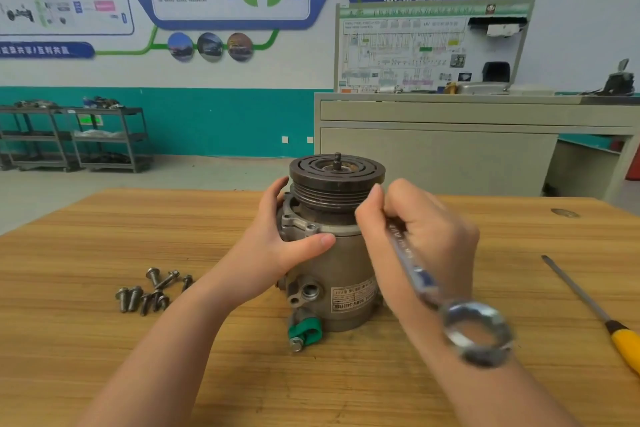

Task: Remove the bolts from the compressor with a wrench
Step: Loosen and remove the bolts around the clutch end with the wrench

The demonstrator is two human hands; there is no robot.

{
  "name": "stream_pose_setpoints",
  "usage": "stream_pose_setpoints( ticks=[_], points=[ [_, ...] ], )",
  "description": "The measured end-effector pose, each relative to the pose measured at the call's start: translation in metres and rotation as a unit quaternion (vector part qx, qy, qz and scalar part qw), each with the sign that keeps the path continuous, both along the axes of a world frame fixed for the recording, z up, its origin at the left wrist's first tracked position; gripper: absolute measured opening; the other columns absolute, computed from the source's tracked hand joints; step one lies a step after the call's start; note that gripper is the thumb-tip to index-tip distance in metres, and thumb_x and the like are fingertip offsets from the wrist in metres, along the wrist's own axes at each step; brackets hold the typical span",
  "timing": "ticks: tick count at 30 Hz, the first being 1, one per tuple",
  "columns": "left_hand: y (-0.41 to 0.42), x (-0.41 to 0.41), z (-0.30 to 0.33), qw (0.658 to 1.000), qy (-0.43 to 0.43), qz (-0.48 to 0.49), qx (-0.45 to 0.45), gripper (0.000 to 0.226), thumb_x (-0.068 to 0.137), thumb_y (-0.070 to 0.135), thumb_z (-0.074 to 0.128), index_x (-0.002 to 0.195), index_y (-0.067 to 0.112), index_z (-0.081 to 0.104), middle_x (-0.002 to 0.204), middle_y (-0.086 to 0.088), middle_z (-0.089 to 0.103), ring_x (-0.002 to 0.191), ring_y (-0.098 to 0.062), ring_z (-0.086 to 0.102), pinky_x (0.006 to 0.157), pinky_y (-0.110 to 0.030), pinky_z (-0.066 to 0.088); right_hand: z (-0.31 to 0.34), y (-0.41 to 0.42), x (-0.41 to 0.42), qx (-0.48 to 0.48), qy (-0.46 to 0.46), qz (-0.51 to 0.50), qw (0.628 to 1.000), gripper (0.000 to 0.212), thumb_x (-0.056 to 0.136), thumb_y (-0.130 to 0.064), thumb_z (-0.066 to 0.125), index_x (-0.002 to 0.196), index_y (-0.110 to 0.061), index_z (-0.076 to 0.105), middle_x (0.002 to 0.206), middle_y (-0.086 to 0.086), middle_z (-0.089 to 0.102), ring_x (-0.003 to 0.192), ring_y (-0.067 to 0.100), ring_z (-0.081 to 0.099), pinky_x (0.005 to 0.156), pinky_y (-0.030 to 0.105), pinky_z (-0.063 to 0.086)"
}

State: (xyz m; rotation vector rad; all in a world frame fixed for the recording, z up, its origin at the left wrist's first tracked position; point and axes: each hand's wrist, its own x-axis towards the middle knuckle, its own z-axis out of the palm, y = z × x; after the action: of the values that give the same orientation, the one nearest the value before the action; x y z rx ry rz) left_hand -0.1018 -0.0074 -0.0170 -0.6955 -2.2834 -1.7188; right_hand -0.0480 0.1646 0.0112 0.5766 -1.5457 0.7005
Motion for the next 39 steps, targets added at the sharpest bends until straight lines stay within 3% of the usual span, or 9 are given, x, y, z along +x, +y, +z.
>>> stream_pose_setpoints(
  ticks=[2, 5, 11, 13, 15, 19, 25, 31, 39],
  points=[
    [0.0, 0.0, 0.0, 1.0, -0.004, 0.0, 0.0, 0.112, 0.063, 0.05, 0.081, 0.15, 0.037, 0.01, 0.118, 0.04, 0.036, 0.099, 0.029, 0.048, 0.072, 0.001, 0.043, -0.004, 0.0, -0.002, -0.034, -0.007, 0.013, 0.999, 0.04, 0.086, -0.009, 0.055, 0.066, -0.028, 0.027, 0.052, -0.015, 0.016, 0.053, 0.008, 0.024, 0.046, 0.014, 0.02],
    [0.0, 0.0, -0.001, 1.0, -0.003, 0.009, -0.013, 0.111, 0.064, 0.049, 0.077, 0.15, 0.036, 0.01, 0.116, 0.041, 0.033, 0.092, 0.036, 0.044, 0.069, 0.004, 0.04, -0.005, 0.012, -0.012, -0.225, -0.117, 0.146, 0.956, 0.044, 0.087, -0.014, 0.056, 0.051, -0.017, 0.031, 0.047, 0.006, 0.033, 0.044, 0.004, 0.032, 0.042, 0.021, 0.029],
    [-0.001, -0.002, -0.001, 1.0, -0.011, 0.014, -0.01, 0.106, 0.06, 0.053, 0.08, 0.143, 0.043, 0.014, 0.108, 0.05, 0.04, 0.095, 0.032, 0.047, 0.069, 0.0, 0.043, 0.003, 0.038, -0.035, -0.481, -0.387, 0.428, 0.66, 0.033, 0.094, -0.015, 0.059, 0.062, -0.01, 0.054, 0.043, 0.0, 0.05, 0.032, 0.007, 0.041, 0.032, 0.014, 0.028],
    [-0.001, -0.002, -0.001, 1.0, -0.013, 0.013, -0.012, 0.112, 0.059, 0.057, 0.082, 0.147, 0.041, 0.014, 0.101, 0.057, 0.039, 0.095, 0.031, 0.047, 0.071, 0.0, 0.044, 0.006, 0.041, -0.036, -0.514, -0.358, 0.469, 0.622, 0.038, 0.092, -0.019, 0.062, 0.055, -0.014, 0.059, 0.044, -0.001, 0.05, 0.033, 0.004, 0.042, 0.031, 0.013, 0.028],
    [-0.001, -0.001, 0.001, 1.0, -0.013, 0.012, -0.012, 0.118, 0.056, 0.061, 0.083, 0.148, 0.04, 0.013, 0.103, 0.055, 0.038, 0.096, 0.031, 0.047, 0.072, -0.001, 0.044, 0.01, 0.042, -0.033, -0.516, -0.3, 0.45, 0.664, 0.042, 0.091, -0.022, 0.065, 0.049, -0.02, 0.059, 0.044, -0.002, 0.05, 0.033, 0.005, 0.043, 0.032, 0.014, 0.029],
    [0.0, 0.001, 0.002, 1.0, -0.013, 0.011, -0.01, 0.12, 0.052, 0.064, 0.082, 0.148, 0.041, 0.012, 0.113, 0.044, 0.037, 0.096, 0.031, 0.048, 0.072, -0.001, 0.045, 0.009, 0.035, -0.022, -0.36, -0.229, 0.266, 0.864, 0.044, 0.089, -0.028, 0.063, 0.048, -0.021, 0.053, 0.043, 0.002, 0.056, 0.033, 0.01, 0.047, 0.037, 0.017, 0.035],
    [0.0, 0.0, 0.0, 1.0, -0.007, 0.009, -0.008, 0.112, 0.061, 0.053, 0.081, 0.15, 0.037, 0.014, 0.117, 0.041, 0.039, 0.099, 0.028, 0.049, 0.075, -0.002, 0.045, 0.006, 0.017, -0.005, -0.129, -0.085, 0.06, 0.986, 0.044, 0.09, -0.016, 0.056, 0.052, -0.008, 0.037, 0.042, 0.0, 0.039, 0.043, 0.018, 0.039, 0.043, 0.024, 0.034],
    [0.0, -0.001, 0.001, 1.0, -0.006, 0.009, -0.012, 0.117, 0.055, 0.06, 0.081, 0.149, 0.042, 0.013, 0.12, 0.042, 0.037, 0.106, 0.025, 0.047, 0.081, -0.003, 0.046, 0.004, 0.012, -0.002, -0.071, -0.042, 0.013, 0.997, 0.045, 0.087, 0.0, 0.059, 0.058, -0.018, 0.03, 0.051, -0.016, 0.021, 0.047, 0.004, 0.03, 0.047, 0.008, 0.021],
    [0.001, 0.001, 0.001, 1.0, 0.002, 0.004, 0.004, 0.114, 0.055, 0.059, 0.083, 0.146, 0.044, 0.016, 0.11, 0.05, 0.043, 0.108, 0.024, 0.048, 0.08, -0.003, 0.045, 0.005, 0.01, 0.001, -0.088, -0.067, 0.013, 0.994, 0.044, 0.087, -0.005, 0.056, 0.059, -0.021, 0.026, 0.049, -0.005, 0.018, 0.045, 0.007, 0.027, 0.045, 0.012, 0.02]
  ],
)
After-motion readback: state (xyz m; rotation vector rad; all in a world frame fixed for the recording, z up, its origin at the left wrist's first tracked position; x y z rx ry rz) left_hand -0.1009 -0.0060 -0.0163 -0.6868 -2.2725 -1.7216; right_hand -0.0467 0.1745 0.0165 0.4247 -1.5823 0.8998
